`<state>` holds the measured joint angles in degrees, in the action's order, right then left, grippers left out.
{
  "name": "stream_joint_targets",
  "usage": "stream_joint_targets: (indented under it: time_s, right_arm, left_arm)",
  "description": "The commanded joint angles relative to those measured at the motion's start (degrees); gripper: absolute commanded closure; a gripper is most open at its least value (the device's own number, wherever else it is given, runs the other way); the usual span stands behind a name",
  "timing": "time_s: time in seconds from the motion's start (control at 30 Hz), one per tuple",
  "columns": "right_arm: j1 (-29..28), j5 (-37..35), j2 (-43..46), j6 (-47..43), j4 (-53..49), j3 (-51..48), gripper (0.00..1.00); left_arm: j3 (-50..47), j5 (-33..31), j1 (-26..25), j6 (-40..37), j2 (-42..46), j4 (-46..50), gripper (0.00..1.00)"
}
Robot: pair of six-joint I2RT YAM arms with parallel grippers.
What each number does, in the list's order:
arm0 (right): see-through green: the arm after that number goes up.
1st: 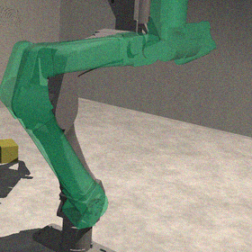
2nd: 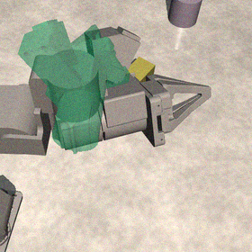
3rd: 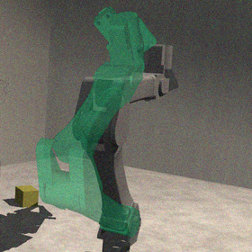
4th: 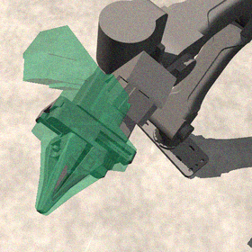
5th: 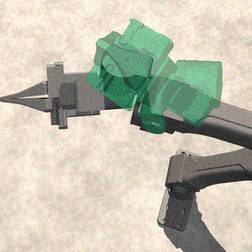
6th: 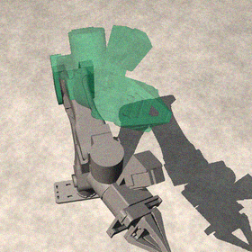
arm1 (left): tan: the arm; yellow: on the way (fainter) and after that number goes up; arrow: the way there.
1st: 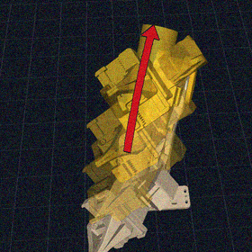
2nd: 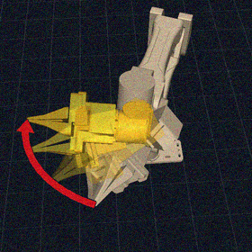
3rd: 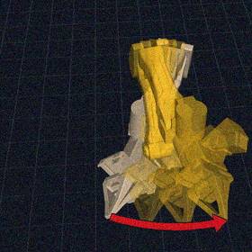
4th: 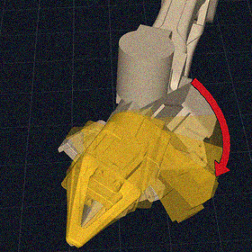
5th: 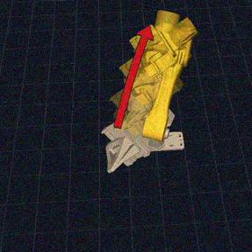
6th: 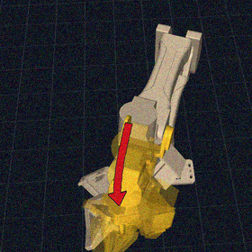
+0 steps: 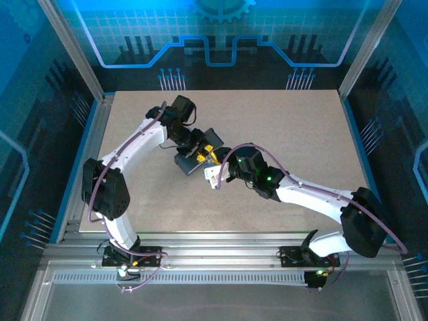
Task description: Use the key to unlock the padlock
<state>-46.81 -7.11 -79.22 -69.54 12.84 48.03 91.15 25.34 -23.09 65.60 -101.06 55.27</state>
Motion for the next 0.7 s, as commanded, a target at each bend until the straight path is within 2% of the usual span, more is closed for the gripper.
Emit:
stream_joint_targets:
  time_s: [0.0, 0.3, 0.67]
  right_arm:
    - [0.8, -0.5, -0.8, -1.9, -0.4, 1.7, 0.70]
    - [1.3, 0.5, -3.3, -1.3, 1.0, 2.0, 0.70]
    - [-1.2, -1.3, -4.6, -0.5, 5.7, 4.2, 0.77]
  left_arm:
    - [1.0, 2.4, -0.4, -0.8, 1.2, 0.9, 1.00]
    - [0.9, 3.0, -0.4, -0.2, 1.3, 0.4, 1.00]
    - [0.5, 3.6, -0.4, 0.3, 1.0, -0.4, 1.00]
